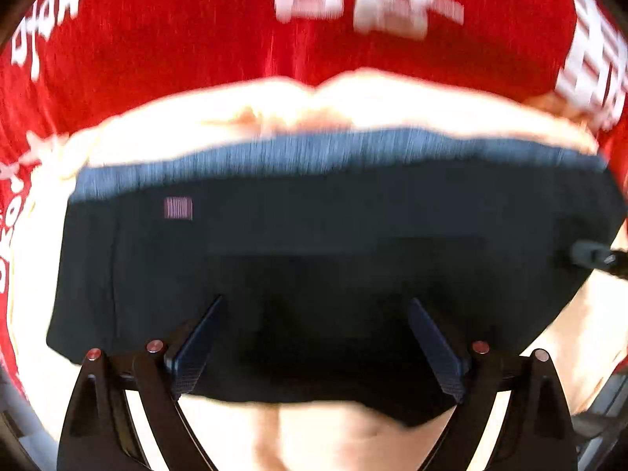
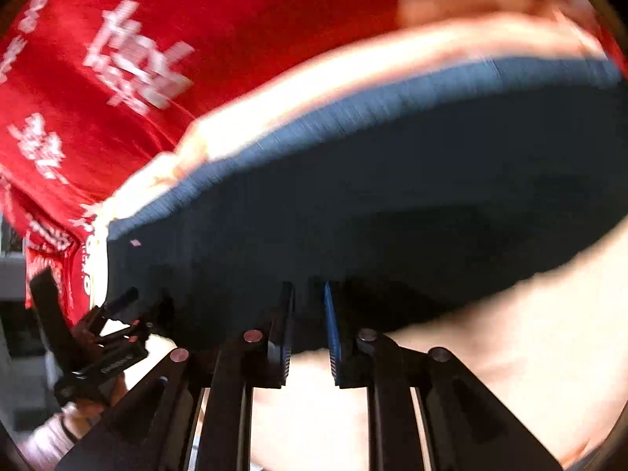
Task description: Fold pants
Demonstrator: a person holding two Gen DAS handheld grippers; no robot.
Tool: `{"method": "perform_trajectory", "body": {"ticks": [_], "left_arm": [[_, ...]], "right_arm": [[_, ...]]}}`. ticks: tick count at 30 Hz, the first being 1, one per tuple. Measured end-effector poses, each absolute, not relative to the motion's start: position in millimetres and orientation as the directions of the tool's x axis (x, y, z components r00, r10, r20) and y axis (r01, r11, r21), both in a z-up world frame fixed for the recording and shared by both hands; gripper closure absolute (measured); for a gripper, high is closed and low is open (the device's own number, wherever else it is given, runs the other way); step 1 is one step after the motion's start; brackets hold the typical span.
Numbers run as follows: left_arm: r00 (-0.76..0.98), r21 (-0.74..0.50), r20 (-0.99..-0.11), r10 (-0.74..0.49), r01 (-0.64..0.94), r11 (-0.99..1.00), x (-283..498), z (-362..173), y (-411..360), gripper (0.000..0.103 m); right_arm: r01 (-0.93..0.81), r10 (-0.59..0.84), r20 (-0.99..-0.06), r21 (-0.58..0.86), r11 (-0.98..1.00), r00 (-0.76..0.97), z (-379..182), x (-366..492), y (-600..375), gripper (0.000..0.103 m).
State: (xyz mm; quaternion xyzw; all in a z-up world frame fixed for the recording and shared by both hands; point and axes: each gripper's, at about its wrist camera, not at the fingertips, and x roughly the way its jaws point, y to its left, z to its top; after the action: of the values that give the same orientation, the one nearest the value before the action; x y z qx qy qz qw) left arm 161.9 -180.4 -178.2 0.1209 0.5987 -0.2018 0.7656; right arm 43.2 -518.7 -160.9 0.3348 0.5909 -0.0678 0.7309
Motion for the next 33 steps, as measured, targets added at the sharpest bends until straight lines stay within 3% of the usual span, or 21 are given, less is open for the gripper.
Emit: {"method": "perform_trajectory", "body": {"ticks": [3, 7, 10, 12, 18, 22, 27, 33], "left_arm": [[0.231, -0.082, -0.952, -0.2, 0.437, 0.896, 185.7, -175.2, -211.7, 0.008], [0.251, -0.027, -0.959, -0.135, 0.392, 0.92, 205.7, -210.3, -254.9, 0.008], [0.254, -0.044, -0.959, -0.129, 0.316, 0.948, 215.0, -230.9, -254.5, 0.008], [0.249, -0.073, -0.958, -0.144, 0.276, 0.958, 218.9, -234.4, -249.0, 0.004], [0.278, 0.001, -0.957, -0.079, 0.276, 0.961, 233.0, -229.7, -239.8, 0.003], [0.288, 0.06, -0.957, -0.032, 0.305, 0.95, 236.7, -214.0, -244.7, 0.003], [0.29, 0.067, -0.955, -0.06, 0.408, 0.91, 195.5, -183.7, -263.9, 0.003], [0.214, 0.022, -0.972, -0.093, 0.481, 0.876, 129.4, -178.2, -311.0, 0.003]], "right_arm": [[0.455, 0.267, -0.907, 0.398, 0.797, 0.325, -164.6, 80.4, -523.8, 0.072], [0.418, 0.205, -0.936, 0.314, 0.853, 0.285, -193.0, 111.9, -527.7, 0.072], [0.425, 0.191, -0.931, 0.316, 0.848, 0.311, -201.3, 106.2, -551.4, 0.079], [0.469, 0.118, -0.939, 0.266, 0.842, 0.322, -197.8, 98.2, -576.1, 0.079], [0.61, -0.024, -0.961, 0.155, 0.777, 0.274, -185.2, 61.4, -643.0, 0.075], [0.621, -0.009, -0.96, 0.173, 0.764, 0.278, -158.1, 12.4, -646.3, 0.067], [0.65, 0.021, -0.963, 0.198, 0.733, 0.269, -140.5, -54.4, -641.1, 0.056], [0.745, 0.111, -0.961, 0.266, 0.612, 0.253, -149.2, -120.1, -642.3, 0.055]]}}
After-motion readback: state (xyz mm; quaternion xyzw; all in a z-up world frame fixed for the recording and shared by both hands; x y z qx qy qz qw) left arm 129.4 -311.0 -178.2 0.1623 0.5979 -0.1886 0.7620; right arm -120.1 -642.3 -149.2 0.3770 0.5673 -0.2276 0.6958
